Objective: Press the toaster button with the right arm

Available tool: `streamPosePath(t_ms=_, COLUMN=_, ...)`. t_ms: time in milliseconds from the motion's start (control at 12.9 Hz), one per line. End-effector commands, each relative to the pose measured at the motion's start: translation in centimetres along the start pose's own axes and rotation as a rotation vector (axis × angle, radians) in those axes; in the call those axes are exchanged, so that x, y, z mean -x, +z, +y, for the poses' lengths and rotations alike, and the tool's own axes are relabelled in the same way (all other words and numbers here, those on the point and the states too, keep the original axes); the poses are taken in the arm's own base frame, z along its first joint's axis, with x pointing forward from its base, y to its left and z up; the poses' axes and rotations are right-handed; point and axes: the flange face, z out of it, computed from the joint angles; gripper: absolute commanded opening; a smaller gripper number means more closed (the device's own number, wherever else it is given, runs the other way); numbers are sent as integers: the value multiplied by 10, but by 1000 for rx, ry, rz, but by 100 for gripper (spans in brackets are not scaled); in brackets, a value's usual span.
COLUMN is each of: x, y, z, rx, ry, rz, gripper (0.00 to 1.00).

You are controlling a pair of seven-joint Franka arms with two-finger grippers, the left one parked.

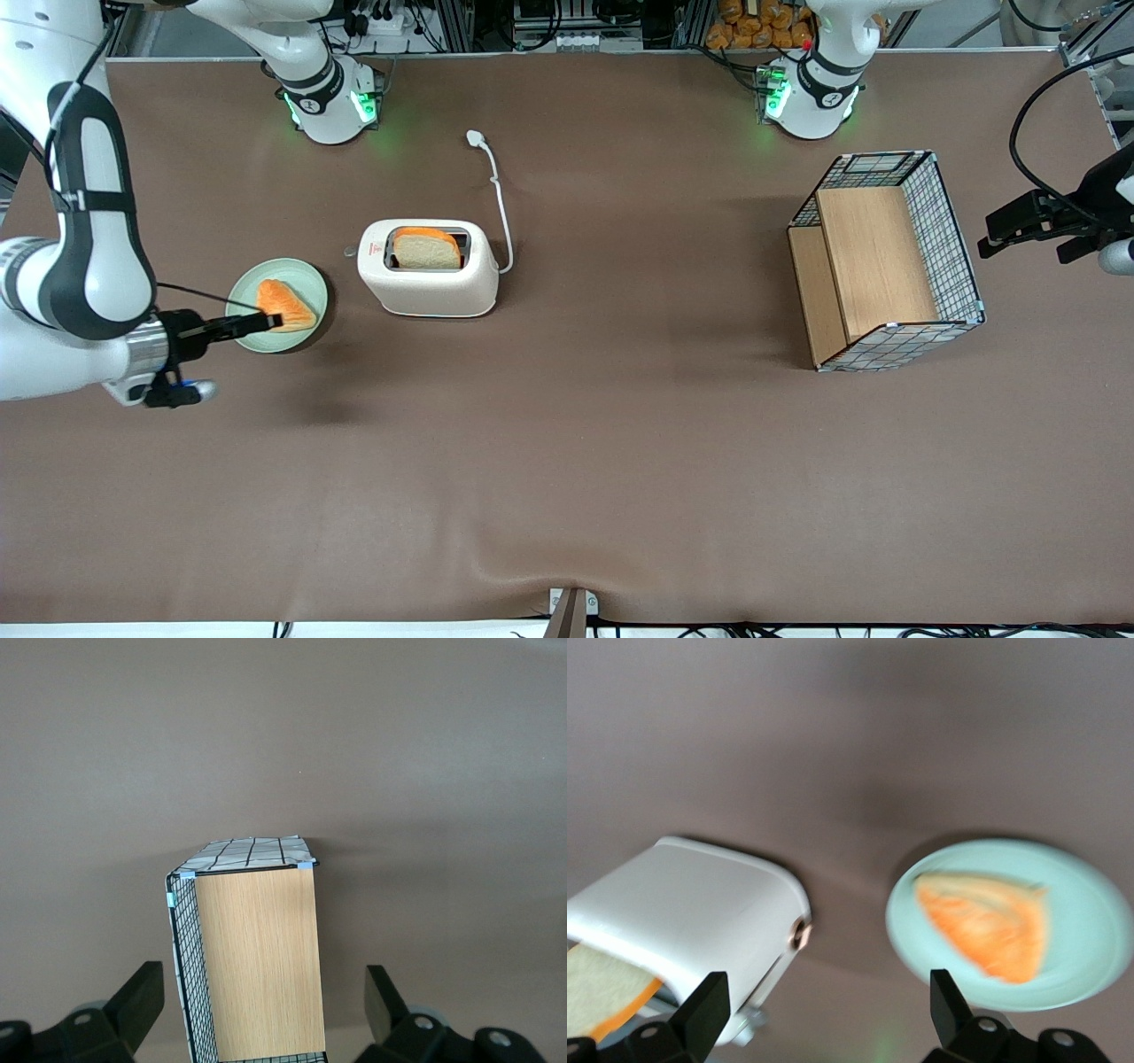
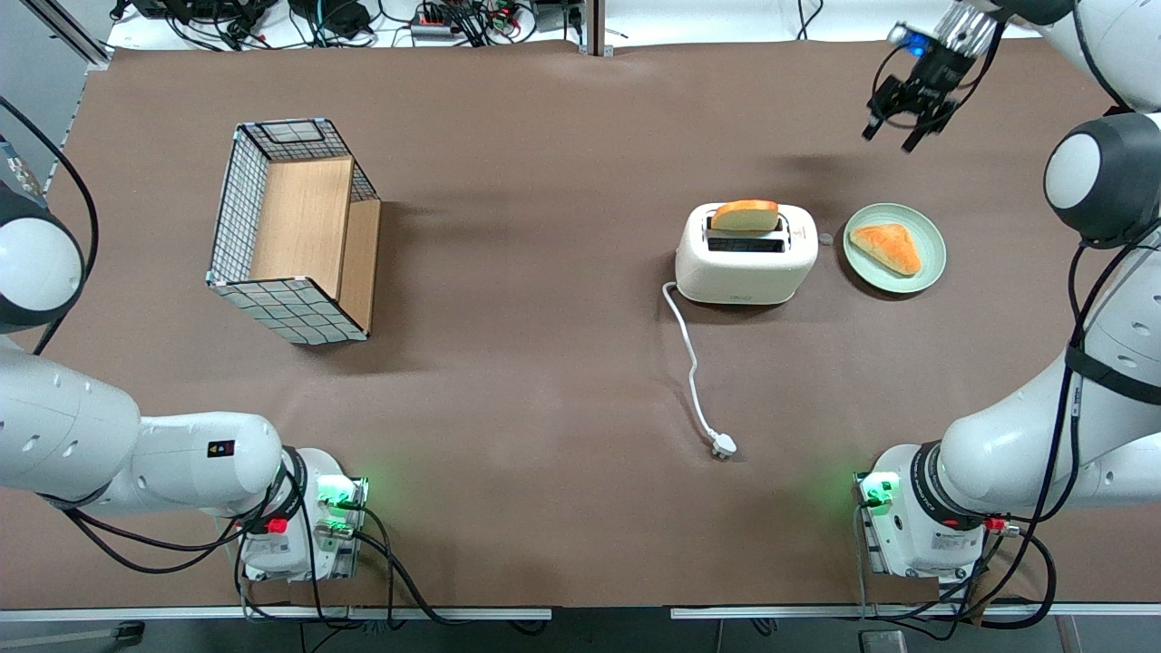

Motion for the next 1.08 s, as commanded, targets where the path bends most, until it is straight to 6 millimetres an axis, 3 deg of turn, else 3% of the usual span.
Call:
streamPosePath(t_ms=0, x=25, y=-54, z=-23, rx=140, ry=-56, rz=90, gripper=100)
streamPosePath(t_ms=387, x=86, y=-132, z=-49, rx=242, ry=-71, rz=222, gripper=100)
streamPosePath(t_ms=619, x=129, y=-161, z=-58, rx=261, ry=-27, rz=272, gripper=100)
streamPosePath(t_ms=1006, x=185, y=-189, z=-77, rx=262, ry=104, rz=278, gripper=100)
